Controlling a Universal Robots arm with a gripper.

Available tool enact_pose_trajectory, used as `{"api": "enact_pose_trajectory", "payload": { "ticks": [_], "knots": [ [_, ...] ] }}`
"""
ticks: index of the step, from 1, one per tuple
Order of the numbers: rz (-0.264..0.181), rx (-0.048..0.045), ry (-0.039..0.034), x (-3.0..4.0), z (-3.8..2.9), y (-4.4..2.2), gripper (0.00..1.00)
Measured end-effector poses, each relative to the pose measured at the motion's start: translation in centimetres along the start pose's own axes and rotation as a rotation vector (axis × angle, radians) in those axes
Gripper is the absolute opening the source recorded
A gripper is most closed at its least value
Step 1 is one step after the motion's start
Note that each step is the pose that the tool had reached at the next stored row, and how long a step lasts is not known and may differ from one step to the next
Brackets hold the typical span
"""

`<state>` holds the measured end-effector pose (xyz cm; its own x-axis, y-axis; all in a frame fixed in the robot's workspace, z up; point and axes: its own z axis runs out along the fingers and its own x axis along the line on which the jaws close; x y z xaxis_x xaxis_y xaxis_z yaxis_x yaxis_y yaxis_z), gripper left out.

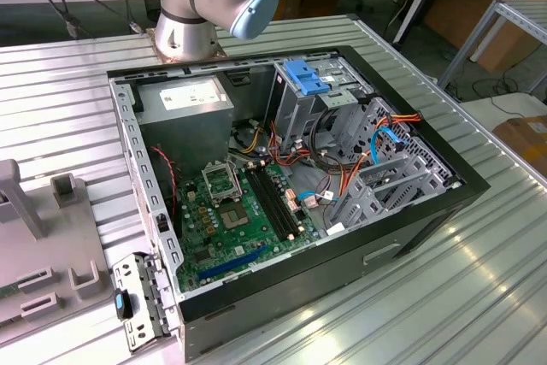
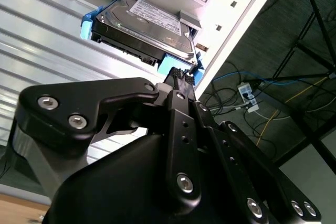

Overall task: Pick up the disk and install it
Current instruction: 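Pick up the disk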

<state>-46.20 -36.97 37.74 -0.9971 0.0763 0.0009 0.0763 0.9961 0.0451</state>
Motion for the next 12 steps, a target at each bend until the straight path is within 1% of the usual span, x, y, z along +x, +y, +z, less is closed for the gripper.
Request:
{"api": "enact_pose_trajectory", "payload": {
  "ticks": [5, 8, 9, 10, 12],
  "knots": [
    [-0.002, 0.0000, 0.0001, 0.00, 0.01, 0.00, 0.11],
    [-0.039, 0.0000, 0.0015, 0.01, 0.02, 0.00, 0.11],
    [-0.068, 0.0001, 0.0030, 0.00, 0.01, 0.00, 0.11],
    [-0.117, -0.0001, 0.0053, 0.00, 0.01, 0.00, 0.11],
    [-0.161, -0.0003, 0.0072, 0.00, 0.01, 0.00, 0.11]
  ]
}}
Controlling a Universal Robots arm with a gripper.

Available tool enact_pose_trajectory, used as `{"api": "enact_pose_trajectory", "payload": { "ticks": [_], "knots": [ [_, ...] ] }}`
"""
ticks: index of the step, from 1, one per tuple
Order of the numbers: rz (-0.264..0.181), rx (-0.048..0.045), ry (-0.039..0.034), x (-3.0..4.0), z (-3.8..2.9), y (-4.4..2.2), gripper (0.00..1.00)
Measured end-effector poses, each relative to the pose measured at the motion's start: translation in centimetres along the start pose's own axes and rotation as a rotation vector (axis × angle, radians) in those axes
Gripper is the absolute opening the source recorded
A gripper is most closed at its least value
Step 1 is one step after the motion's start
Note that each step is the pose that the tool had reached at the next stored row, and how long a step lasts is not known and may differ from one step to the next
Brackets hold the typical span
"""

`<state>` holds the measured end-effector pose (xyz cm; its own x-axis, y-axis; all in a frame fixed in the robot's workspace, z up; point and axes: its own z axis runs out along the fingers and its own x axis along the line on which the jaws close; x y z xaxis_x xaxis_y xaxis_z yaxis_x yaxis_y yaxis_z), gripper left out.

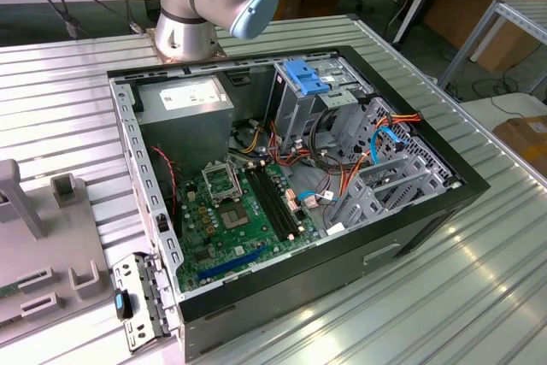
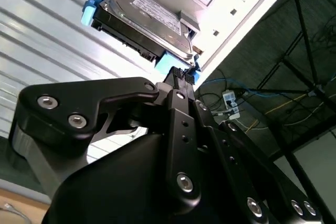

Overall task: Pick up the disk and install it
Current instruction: 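Pick up the disk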

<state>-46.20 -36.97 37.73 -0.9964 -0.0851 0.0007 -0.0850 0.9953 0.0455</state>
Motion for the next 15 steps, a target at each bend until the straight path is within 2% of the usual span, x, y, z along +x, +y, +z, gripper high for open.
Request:
{"api": "enact_pose_trajectory", "payload": {
  "ticks": [5, 8, 9, 10, 12, 15],
  "knots": [
    [-0.185, 0.0002, 0.0086, 0.00, -0.01, 0.00, 0.11],
    [-0.336, 0.0003, 0.0153, 0.00, 0.00, 0.00, 0.11],
    [-0.354, 0.0003, 0.0162, 0.00, 0.00, 0.00, 0.11],
    [-0.396, 0.0003, 0.0181, 0.00, 0.00, 0.00, 0.11],
    [-0.440, 0.0003, 0.0201, 0.00, 0.00, 0.00, 0.11],
    [-0.531, 0.0004, 0.0243, 0.00, -0.01, 0.00, 0.11]
  ]
}}
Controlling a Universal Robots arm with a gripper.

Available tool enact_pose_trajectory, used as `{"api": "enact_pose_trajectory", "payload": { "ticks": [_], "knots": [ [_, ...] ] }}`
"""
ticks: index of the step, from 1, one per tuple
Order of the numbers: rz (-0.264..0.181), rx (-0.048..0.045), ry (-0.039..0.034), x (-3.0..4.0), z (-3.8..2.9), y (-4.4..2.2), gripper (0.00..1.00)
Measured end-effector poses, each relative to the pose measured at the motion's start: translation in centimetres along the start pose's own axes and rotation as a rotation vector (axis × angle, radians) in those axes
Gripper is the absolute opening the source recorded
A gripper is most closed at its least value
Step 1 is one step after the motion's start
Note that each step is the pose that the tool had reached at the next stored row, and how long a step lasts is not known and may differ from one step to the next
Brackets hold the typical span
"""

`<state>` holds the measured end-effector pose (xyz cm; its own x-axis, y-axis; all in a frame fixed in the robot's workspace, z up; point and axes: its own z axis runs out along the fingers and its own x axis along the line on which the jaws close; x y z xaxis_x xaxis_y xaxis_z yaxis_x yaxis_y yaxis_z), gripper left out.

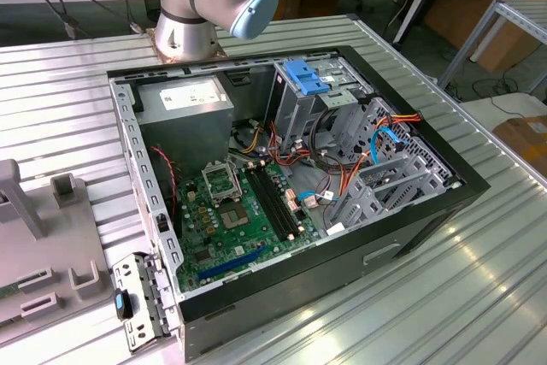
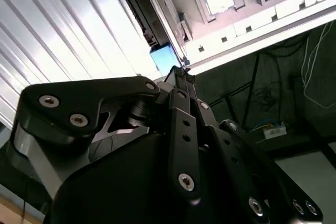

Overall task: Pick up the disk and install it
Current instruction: 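Pick up the disk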

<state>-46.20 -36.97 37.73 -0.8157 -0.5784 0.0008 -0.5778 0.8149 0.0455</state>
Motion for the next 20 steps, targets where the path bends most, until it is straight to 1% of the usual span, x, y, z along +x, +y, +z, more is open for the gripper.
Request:
{"api": "enact_pose_trajectory", "payload": {
  "ticks": [1, 2, 3, 7, 10, 11, 12, 15, 16, 18, 20],
  "knots": [
    [-0.017, 0.0000, 0.0008, 0.00, 0.00, 0.00, 0.11],
    [-0.054, 0.0001, 0.0024, 0.00, 0.00, 0.00, 0.11],
    [-0.081, 0.0001, 0.0037, 0.00, 0.00, 0.00, 0.11],
    [-0.243, 0.0002, 0.0111, 0.00, 0.00, 0.00, 0.11],
    [-0.296, 0.0003, 0.0134, 0.00, 0.00, 0.00, 0.11],
    [-0.333, 0.0003, 0.0151, 0.00, 0.00, 0.00, 0.11],
    [-0.358, 0.0003, 0.0163, 0.00, 0.00, 0.00, 0.11],
    [-0.417, 0.0004, 0.0190, 0.00, 0.00, 0.00, 0.11],
    [-0.450, 0.0004, 0.0205, 0.00, 0.00, 0.00, 0.11],
    [-0.540, 0.0005, 0.0246, 0.00, 0.00, 0.00, 0.11],
    [-0.574, 0.0005, 0.0262, 0.00, 0.00, 0.00, 0.11]
  ]
}}
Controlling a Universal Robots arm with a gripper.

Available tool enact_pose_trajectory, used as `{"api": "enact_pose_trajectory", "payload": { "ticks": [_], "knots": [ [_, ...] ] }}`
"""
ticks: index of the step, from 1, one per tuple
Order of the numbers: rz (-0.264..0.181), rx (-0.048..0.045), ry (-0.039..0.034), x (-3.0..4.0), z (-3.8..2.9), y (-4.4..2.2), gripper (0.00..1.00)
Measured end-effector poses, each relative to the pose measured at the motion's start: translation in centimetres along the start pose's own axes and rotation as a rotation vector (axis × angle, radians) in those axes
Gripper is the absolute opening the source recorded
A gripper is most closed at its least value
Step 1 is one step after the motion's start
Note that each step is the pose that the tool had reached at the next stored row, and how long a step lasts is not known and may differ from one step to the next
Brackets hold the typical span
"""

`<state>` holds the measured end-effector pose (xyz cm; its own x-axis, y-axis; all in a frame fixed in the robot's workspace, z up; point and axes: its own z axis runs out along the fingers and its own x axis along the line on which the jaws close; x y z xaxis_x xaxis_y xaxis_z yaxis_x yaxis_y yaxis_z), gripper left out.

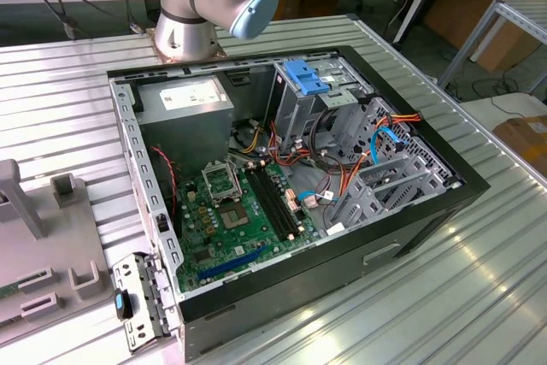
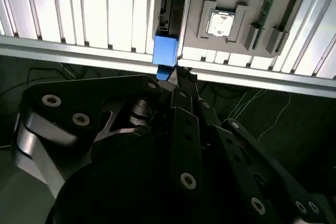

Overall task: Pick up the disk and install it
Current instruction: 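Pick up the disk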

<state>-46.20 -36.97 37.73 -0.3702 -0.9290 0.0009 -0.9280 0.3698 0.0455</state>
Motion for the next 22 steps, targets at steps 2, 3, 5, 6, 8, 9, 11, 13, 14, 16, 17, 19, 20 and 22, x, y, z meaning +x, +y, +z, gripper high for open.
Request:
{"api": "enact_pose_trajectory", "payload": {
  "ticks": [2, 3, 5, 6, 8, 9, 11, 13, 14, 16, 17, 19, 20, 22],
  "knots": [
    [-0.075, -0.0001, 0.0030, 0.00, 0.00, 0.00, 0.11],
    [-0.113, -0.0005, 0.0032, 0.00, 0.00, 0.00, 0.11],
    [-0.154, -0.0018, 0.0012, -0.01, 0.01, 0.00, 0.11],
    [-0.174, -0.0023, 0.0005, -0.01, 0.00, 0.00, 0.11],
    [-0.206, -0.0034, -0.0015, -0.01, 0.01, 0.00, 0.11],
    [-0.229, -0.0041, -0.0030, 0.00, 0.01, 0.00, 0.11],
    [-0.269, -0.0053, -0.0055, 0.00, 0.01, 0.00, 0.11],
    [-0.324, -0.0066, -0.0063, 0.00, 0.02, 0.00, 0.11],
    [-0.342, -0.0069, -0.0059, 0.00, 0.03, 0.00, 0.11],
    [-0.372, -0.0071, -0.0050, 0.00, 0.05, 0.00, 0.11],
    [-0.391, -0.0073, -0.0042, 0.00, 0.07, -0.02, 0.11],
    [-0.403, -0.0075, -0.0035, -0.01, 0.07, -0.02, 0.11],
    [-0.403, -0.0075, -0.0035, -0.01, 0.07, -0.03, 0.11],
    [-0.403, -0.0077, -0.0069, -0.01, 0.07, -0.02, 0.11]
  ]
}}
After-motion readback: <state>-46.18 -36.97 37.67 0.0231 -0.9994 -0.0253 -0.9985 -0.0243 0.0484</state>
